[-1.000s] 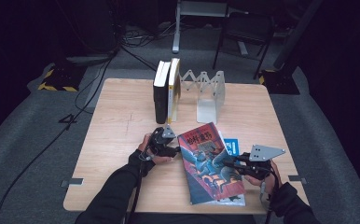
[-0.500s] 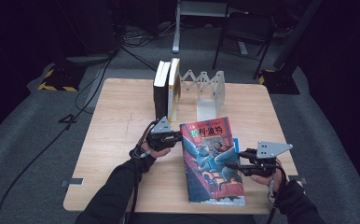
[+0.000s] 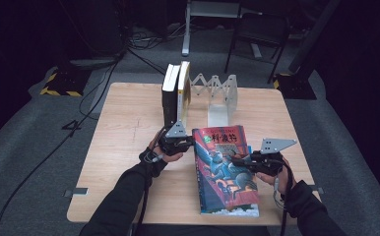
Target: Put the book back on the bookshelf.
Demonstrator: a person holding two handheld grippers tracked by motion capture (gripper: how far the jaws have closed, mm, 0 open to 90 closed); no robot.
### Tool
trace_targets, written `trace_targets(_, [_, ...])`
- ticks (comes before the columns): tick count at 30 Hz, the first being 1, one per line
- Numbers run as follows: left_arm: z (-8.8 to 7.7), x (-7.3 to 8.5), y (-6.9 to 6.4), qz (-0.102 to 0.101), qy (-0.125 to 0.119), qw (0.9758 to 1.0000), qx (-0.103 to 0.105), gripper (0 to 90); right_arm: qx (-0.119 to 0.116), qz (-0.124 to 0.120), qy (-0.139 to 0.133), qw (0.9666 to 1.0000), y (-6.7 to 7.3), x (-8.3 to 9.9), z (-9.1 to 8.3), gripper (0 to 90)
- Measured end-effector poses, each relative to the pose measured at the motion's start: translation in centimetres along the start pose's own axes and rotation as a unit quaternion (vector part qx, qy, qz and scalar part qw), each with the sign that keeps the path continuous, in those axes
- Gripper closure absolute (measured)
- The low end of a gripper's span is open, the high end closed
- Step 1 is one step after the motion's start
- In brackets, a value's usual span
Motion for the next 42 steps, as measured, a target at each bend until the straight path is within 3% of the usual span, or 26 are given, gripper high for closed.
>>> trace_targets(5, [-0.1,0.2,0.3,-0.014,0.007,0.9998,-0.012,75.5,0.022,-0.014,-0.024,0.9994,0.5,-0.4,-0.3,85.0])
trace_targets(10, [-0.7,1.0,0.4,-0.031,0.025,0.9991,-0.015,58.7,0.029,-0.02,-0.028,0.999,0.7,-0.5,-0.2,85.1])
trace_targets(11, [-1.1,1.7,0.3,-0.037,0.039,0.9982,-0.026,56.8,0.033,-0.023,-0.031,0.9987,0.8,-0.6,-0.1,85.2])
trace_targets(12, [-1.1,1.7,0.3,-0.037,0.039,0.9982,-0.026,54.7,0.033,-0.023,-0.031,0.9987,0.8,-0.6,-0.1,85.2])
trace_targets(13, [-1.6,2.5,-0.1,-0.029,0.07,0.996,-0.047,52.5,0.037,-0.024,-0.029,0.9986,0.8,-0.7,0.0,85.2])
trace_targets(15, [-1.9,2.8,-0.5,-0.029,0.08,0.9952,-0.049,52.2,0.039,-0.025,-0.028,0.9985,0.8,-0.7,0.1,85.2])
trace_targets(19, [-2.7,4.0,-3.3,-0.031,0.095,0.9949,-0.014,48.0,0.045,-0.028,-0.025,0.9983,0.9,-0.7,0.2,85.2])
trace_targets(23, [-2.9,4.8,-4.7,-0.038,0.098,0.9944,0.008,39.6,0.052,-0.033,-0.024,0.9979,0.8,-0.7,0.3,85.2])
trace_targets(26, [-3.2,5.4,-6.2,-0.053,0.087,0.9939,0.043,32.1,0.056,-0.038,-0.022,0.9975,0.8,-0.7,0.4,85.1])
trace_targets(29, [-3.0,5.5,-6.5,-0.061,0.085,0.9934,0.048,29.5,0.056,-0.04,-0.023,0.9974,0.8,-0.7,0.3,85.1])
trace_targets(30, [-2.8,5.6,-6.7,-0.072,0.091,0.9918,0.055,29.2,0.056,-0.041,-0.023,0.9973,0.8,-0.7,0.3,85.1])
trace_targets(33, [-3.0,4.9,-7.3,-0.08,0.07,0.991,0.081,25.4,0.061,-0.042,-0.021,0.997,0.7,-0.6,0.2,85.1])
trace_targets(39, [-2.5,4.4,-7.7,-0.083,0.068,0.991,0.08,24.3,0.06,-0.042,-0.021,0.9971,0.6,-0.6,0.3,85.1])
trace_targets(42, [-1.7,4.1,-7.8,-0.094,0.061,0.9893,0.094,17.6,0.06,-0.045,-0.02,0.9969,0.6,-0.6,0.3,85.0])
Point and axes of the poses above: each handheld gripper's, and its own axes: z roughly forward along the jaws, x roughly out of its underside, y roughly to its left, the point moved 10 cm from there along z, roughly forward along the jaws, and after that the axes turned 3 degrees about -x, right-handed, at the moved point
